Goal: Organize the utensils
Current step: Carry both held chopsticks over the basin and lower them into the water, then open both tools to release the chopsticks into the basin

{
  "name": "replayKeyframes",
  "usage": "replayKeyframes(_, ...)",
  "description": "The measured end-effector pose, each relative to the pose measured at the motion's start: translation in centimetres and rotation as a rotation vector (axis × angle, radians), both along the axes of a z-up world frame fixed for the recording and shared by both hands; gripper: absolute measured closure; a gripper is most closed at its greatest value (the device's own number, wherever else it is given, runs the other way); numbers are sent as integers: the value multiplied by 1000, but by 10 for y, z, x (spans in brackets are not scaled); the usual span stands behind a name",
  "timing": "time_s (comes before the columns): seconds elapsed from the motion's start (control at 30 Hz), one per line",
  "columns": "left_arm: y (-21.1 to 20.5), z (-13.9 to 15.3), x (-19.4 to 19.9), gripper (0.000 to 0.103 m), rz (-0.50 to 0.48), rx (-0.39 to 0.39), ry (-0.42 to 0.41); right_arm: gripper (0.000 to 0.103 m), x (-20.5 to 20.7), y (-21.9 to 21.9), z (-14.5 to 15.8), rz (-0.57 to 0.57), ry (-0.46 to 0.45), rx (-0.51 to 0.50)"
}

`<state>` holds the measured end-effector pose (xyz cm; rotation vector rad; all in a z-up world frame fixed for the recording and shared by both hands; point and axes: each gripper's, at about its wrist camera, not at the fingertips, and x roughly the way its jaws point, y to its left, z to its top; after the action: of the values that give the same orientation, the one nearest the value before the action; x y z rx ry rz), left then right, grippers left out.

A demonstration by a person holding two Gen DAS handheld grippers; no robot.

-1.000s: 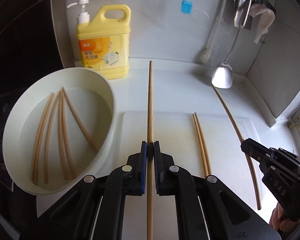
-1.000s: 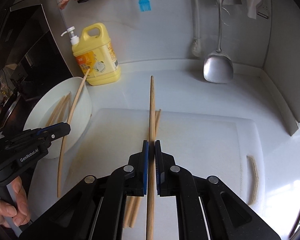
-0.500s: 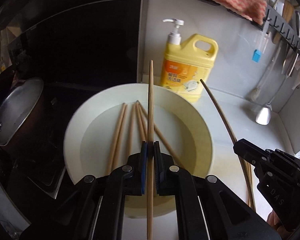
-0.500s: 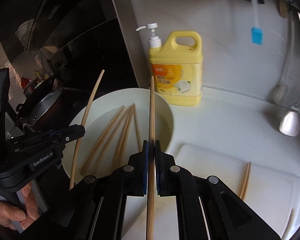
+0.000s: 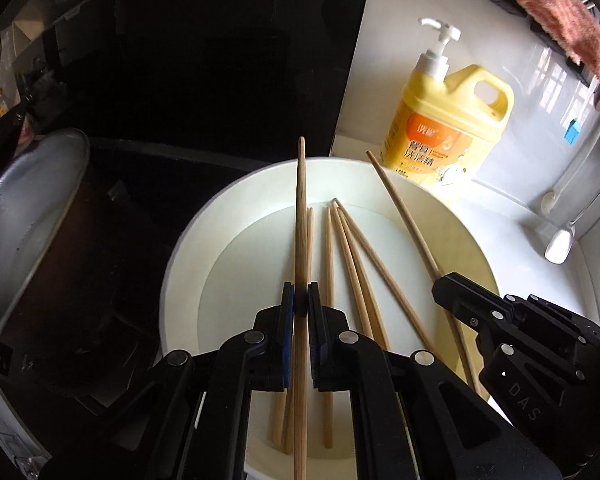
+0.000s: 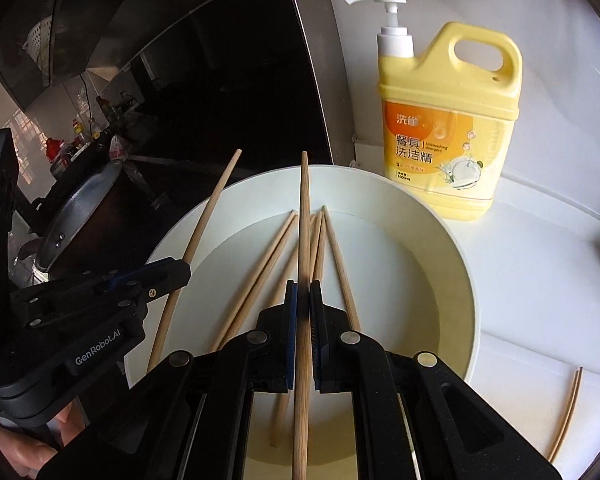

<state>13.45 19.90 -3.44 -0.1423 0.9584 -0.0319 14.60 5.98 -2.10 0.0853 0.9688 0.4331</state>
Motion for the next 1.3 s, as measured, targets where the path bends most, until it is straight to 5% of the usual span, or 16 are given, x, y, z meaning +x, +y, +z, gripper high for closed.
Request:
replayKeyframes(0.57,-8,-46,38,95,-37,1,137,97,22,4,-31,-48,109,-31)
replayKeyframes(0.63,-6,-47,37,86,-26,7,146,97,22,4,-31,-49,108,-37)
replayKeyframes(0.7,-1,-44,35,45,-3,7,143,90,21,3,-28,-53,92,-35)
replayKeyframes(0.77,4,-35,30,30,27,29,94,81,20,2,-25,-58,78,-36)
replayKeyframes(1.3,10,-13,13,17,75,79,57,58,-6,-23,-5,-133,42,16)
